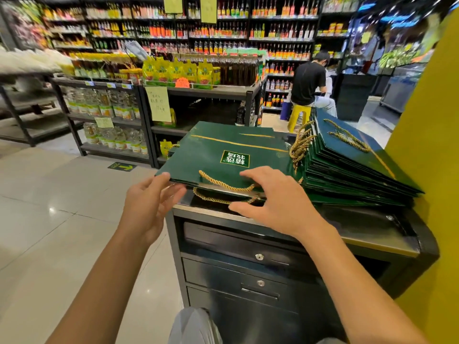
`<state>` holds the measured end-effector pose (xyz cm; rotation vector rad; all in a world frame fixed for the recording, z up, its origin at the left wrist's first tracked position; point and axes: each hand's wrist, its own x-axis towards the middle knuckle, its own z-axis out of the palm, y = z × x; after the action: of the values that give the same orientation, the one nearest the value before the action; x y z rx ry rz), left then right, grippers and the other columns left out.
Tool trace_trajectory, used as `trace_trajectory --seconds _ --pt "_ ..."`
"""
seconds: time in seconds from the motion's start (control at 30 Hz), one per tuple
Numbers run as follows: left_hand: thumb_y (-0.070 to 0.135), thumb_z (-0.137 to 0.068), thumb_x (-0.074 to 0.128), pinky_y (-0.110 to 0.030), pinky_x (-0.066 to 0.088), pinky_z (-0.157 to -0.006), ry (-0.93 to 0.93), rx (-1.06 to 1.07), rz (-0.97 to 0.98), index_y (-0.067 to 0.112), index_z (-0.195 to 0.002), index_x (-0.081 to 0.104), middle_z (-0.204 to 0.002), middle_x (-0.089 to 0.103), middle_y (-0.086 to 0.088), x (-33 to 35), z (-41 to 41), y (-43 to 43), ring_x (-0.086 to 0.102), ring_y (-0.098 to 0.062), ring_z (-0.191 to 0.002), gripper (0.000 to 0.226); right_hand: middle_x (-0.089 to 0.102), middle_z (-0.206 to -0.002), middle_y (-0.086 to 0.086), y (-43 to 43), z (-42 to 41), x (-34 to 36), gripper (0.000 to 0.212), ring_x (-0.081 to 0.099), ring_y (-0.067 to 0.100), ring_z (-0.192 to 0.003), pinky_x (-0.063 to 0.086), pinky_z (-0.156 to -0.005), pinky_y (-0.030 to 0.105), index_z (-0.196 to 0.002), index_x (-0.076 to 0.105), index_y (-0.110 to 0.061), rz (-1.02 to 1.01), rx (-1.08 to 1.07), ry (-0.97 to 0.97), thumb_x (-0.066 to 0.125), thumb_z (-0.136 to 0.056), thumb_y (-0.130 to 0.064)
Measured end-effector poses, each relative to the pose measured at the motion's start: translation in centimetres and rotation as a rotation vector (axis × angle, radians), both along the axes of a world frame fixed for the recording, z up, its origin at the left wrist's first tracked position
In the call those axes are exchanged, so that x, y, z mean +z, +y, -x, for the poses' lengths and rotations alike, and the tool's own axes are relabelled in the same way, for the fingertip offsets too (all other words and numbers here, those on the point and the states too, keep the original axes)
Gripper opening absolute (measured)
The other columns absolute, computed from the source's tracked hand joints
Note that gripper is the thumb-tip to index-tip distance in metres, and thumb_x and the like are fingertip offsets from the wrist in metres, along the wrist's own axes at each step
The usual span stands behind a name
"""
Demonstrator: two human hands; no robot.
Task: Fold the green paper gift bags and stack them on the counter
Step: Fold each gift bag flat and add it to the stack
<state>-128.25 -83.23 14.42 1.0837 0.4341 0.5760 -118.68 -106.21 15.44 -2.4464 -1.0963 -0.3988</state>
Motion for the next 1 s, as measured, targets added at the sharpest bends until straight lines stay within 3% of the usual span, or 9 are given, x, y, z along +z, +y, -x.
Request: trace_trajectory --seconds 0.1,0.2,0.3,0.43,0.57,0.67,0.73,0.9,1.0 --pt "0.008 -0.102 0.056 -0.026 0.062 -0.079 -0.040 -0.010 -0.036 0.001 -0.111 0.065 -0.092 0.079 -0.009 0.9 -0.1 -0.6 0.076 -0.015 -0.085 0.015 0.050 -0.146 -0.010 3.1 1.0 0.9 0.079 0.050 0.016 -0.130 0.047 -0.103 0.042 -0.152 0.039 -0.032 0.188 -0.050 -0.101 0.052 -0.087 -0.076" --pt "0.009 -0.102 0.056 -0.025 0.062 -0.077 -0.083 -0.027 -0.103 0.004 -0.113 0.065 -0.094 0.079 -0.008 1.9 -0.1 -1.3 0.076 -0.015 -0.084 0.015 0.052 -0.145 -0.005 5.2 1.2 1.6 0.059 0.052 0.023 -0.129 0.049 -0.096 0.041 -0.156 0.030 -0.031 0.144 -0.085 -0.216 0.054 -0.102 -0.033" --pt "0.019 -0.102 0.058 -0.029 0.063 -0.077 -0.131 -0.043 -0.137 0.007 -0.121 0.063 -0.102 0.077 -0.012 2.7 0.0 -1.4 0.076 -0.021 -0.088 0.023 0.055 -0.144 -0.004 5.4 1.7 2.5 0.069 0.056 0.024 -0.126 0.050 -0.090 0.038 -0.158 0.027 -0.029 0.092 -0.161 -0.287 0.050 -0.099 -0.001" --pt "0.030 -0.102 0.055 -0.039 0.061 -0.085 -0.143 -0.082 -0.143 0.011 -0.121 0.066 -0.106 0.076 -0.014 2.6 0.0 -1.3 0.075 -0.029 -0.093 0.029 0.063 -0.138 -0.008 4.3 1.9 3.9 0.068 0.067 0.022 -0.114 0.055 -0.078 0.038 -0.152 0.043 -0.032 -0.113 -0.240 -0.390 0.055 -0.095 0.002" --pt "0.029 -0.103 0.053 -0.043 0.059 -0.090 -0.121 -0.130 -0.105 0.006 -0.118 0.067 -0.107 0.075 -0.017 1.6 -0.7 -1.4 0.075 -0.031 -0.095 0.031 0.076 -0.109 0.002 2.6 0.8 4.9 0.065 0.073 0.028 -0.085 0.059 -0.067 0.043 -0.140 0.060 -0.021 -0.461 -0.246 -0.439 0.067 -0.084 0.011" --pt "0.028 -0.104 0.052 -0.036 0.061 -0.088 -0.103 -0.198 -0.141 0.005 -0.119 0.068 -0.109 0.076 -0.016 1.1 -1.5 -1.9 0.075 -0.029 -0.100 0.031 0.072 -0.084 0.005 1.7 0.4 6.2 0.035 0.062 0.017 -0.065 0.051 -0.061 0.029 -0.129 0.065 -0.010 -0.684 -0.202 -0.361 0.061 -0.095 0.002" --pt "0.027 -0.102 0.055 -0.035 0.060 -0.091 -0.089 -0.244 -0.168 0.006 -0.119 0.068 -0.110 0.076 -0.014 1.1 -1.9 -2.5 0.074 -0.026 -0.103 0.030 0.057 -0.066 0.000 1.4 0.8 6.7 0.013 0.047 0.012 -0.055 0.037 -0.053 0.024 -0.105 0.066 -0.007 -0.865 -0.170 -0.250 0.054 -0.104 -0.012" --pt "0.040 -0.095 0.063 -0.038 0.053 -0.103 -0.028 -0.322 -0.224 0.016 -0.124 0.064 -0.116 0.075 -0.004 0.7 -2.7 -4.0 0.072 -0.017 -0.108 0.037 0.052 -0.067 -0.003 2.0 1.3 7.3 0.022 0.046 0.002 -0.054 0.044 -0.053 0.021 -0.088 0.056 -0.008 -1.415 -0.184 0.297 0.056 -0.104 -0.023" --pt "0.037 -0.100 0.059 -0.035 0.058 -0.096 -0.012 -0.375 -0.229 0.018 -0.130 0.060 -0.119 0.074 -0.002 0.5 -3.1 -4.9 0.072 -0.017 -0.109 0.036 0.068 -0.084 -0.011 3.0 1.2 6.7 0.005 0.065 0.001 -0.080 0.055 -0.080 0.023 -0.098 0.061 -0.020 -1.656 -0.092 0.608 0.061 -0.102 -0.023"
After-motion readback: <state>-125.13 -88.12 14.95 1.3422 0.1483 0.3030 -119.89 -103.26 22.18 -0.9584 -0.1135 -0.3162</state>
